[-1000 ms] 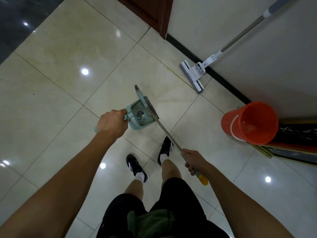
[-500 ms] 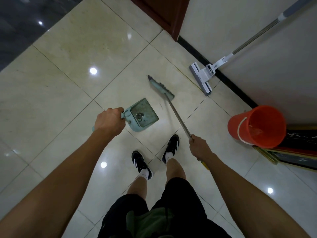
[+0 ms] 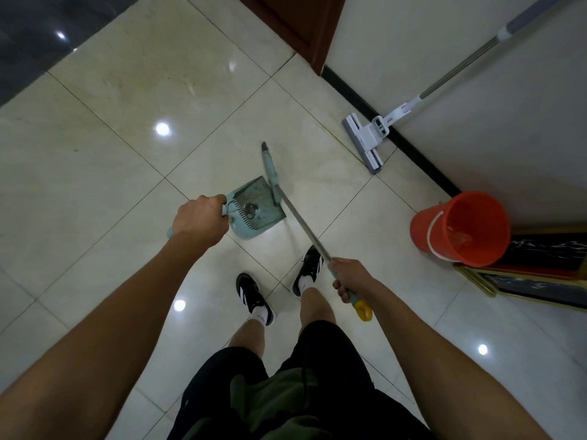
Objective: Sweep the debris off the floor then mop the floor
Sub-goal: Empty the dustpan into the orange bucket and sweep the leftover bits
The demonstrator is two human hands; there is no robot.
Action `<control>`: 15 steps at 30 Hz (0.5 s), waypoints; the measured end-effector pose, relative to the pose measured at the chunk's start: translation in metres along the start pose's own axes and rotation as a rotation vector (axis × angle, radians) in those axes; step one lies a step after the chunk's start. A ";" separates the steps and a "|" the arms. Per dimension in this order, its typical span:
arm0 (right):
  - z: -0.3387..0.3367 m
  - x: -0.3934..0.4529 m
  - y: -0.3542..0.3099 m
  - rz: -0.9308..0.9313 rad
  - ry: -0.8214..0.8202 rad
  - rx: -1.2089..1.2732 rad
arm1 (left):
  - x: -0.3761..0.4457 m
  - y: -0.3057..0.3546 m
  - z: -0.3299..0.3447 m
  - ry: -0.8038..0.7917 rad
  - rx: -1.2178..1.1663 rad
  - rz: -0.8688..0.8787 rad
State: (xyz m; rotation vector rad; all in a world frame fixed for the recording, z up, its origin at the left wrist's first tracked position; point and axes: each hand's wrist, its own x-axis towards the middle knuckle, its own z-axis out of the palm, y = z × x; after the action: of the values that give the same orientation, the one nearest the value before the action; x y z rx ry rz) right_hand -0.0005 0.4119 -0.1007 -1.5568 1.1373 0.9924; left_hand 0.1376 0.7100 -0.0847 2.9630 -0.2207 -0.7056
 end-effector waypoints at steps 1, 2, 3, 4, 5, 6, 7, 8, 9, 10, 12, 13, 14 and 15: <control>-0.002 -0.002 -0.001 -0.031 0.022 -0.006 | -0.003 -0.002 -0.001 -0.002 0.011 0.003; -0.003 -0.002 -0.002 -0.075 0.053 -0.041 | -0.005 -0.004 -0.002 -0.001 0.019 0.007; -0.004 0.000 -0.003 -0.115 0.096 -0.105 | -0.007 -0.006 -0.003 0.001 0.026 0.008; -0.004 0.005 -0.004 -0.153 0.142 -0.186 | -0.010 -0.009 -0.004 0.003 0.034 0.008; -0.004 0.011 -0.006 -0.182 0.174 -0.264 | -0.012 -0.012 -0.004 0.007 0.038 0.004; -0.003 0.016 -0.010 -0.208 0.194 -0.335 | -0.014 -0.015 -0.004 0.012 0.041 -0.003; -0.002 0.021 -0.013 -0.219 0.200 -0.382 | -0.015 -0.020 -0.003 0.017 0.045 -0.010; 0.000 0.027 -0.016 -0.220 0.203 -0.405 | -0.016 -0.024 -0.002 0.019 0.050 -0.018; 0.004 0.029 -0.019 -0.207 0.197 -0.424 | -0.017 -0.028 -0.001 0.021 0.050 -0.027; 0.009 0.031 -0.020 -0.207 0.189 -0.459 | -0.018 -0.032 0.002 0.025 0.047 -0.036; 0.019 0.033 -0.017 -0.205 0.165 -0.493 | -0.021 -0.036 0.006 0.024 0.035 -0.044; 0.026 0.033 -0.013 -0.198 0.140 -0.516 | -0.023 -0.036 0.009 0.023 0.030 -0.045; 0.033 0.032 -0.010 -0.191 0.107 -0.535 | -0.025 -0.035 0.011 0.020 0.027 -0.045; 0.040 0.030 -0.006 -0.169 0.068 -0.535 | -0.026 -0.033 0.013 0.017 0.022 -0.043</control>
State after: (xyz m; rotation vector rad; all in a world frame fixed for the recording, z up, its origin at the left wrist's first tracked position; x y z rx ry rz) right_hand 0.0094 0.4451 -0.1373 -2.0844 0.7998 1.1962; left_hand 0.1125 0.7464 -0.0889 3.0021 -0.1659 -0.6874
